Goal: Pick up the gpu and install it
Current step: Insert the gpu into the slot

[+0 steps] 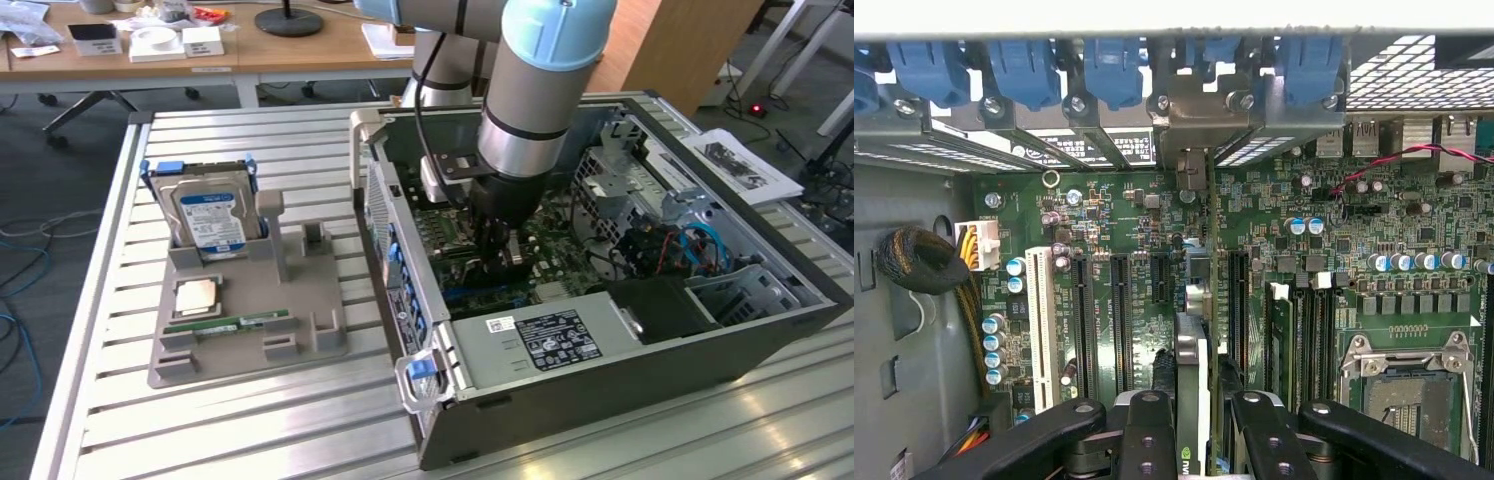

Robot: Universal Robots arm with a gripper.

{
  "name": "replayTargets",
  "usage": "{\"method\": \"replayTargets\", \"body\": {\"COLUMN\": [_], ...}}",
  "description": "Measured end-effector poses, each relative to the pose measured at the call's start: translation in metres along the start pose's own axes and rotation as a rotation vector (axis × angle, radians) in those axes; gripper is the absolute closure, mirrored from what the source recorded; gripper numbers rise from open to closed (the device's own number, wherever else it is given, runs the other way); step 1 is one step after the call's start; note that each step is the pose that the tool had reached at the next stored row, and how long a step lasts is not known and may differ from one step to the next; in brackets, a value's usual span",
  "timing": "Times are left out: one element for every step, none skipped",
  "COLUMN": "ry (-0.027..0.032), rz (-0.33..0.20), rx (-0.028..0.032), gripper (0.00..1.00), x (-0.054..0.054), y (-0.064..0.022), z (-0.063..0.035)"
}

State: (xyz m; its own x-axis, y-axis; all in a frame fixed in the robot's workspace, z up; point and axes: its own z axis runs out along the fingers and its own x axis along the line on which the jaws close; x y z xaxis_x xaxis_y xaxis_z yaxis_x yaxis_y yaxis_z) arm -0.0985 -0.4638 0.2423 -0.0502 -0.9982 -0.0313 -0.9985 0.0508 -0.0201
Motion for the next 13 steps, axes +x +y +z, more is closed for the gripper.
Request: {"method": "replayTargets", "body": {"ry": [0.0000, 0.0000, 0.0000, -0.0021, -0.0011, -0.0005, -0.0003, 0.0000, -0.0002, -0.0002, 0.0000, -0.0001, -0.0001], "rz": [0.000, 0.000, 0.000, 0.001, 0.001, 0.001, 0.000, 0.000, 0.000, 0.000, 0.000, 0.000, 0.000], "rx": [0.0000, 0.0000, -0.0002, 0.0002, 0.0004, 0.0002, 0.0002, 0.0000, 0.0001, 0.0001, 0.0000, 0.0000, 0.0000], "gripper": [0.74, 0.74, 0.74, 0.73, 0.68, 0.68, 0.61, 0.55, 0.55, 0.49, 0.49, 0.49, 0.43], "x": [0.0000, 0.0000, 0.0000, -0.0001, -0.0001, -0.0001, 0.0000, 0.0000, 0.0000, 0.0000, 0.0000, 0.0000, 0.0000], "y": [0.0000, 0.0000, 0.0000, 0.0006, 0.0005, 0.0002, 0.0000, 0.0000, 0.0000, 0.0000, 0.0000, 0.0000, 0.0000], "z": [0.0000, 0.0000, 0.0000, 0.0009, 0.0006, 0.0003, 0.0001, 0.0000, 0.0001, 0.0001, 0.0000, 0.0001, 0.0001]}}
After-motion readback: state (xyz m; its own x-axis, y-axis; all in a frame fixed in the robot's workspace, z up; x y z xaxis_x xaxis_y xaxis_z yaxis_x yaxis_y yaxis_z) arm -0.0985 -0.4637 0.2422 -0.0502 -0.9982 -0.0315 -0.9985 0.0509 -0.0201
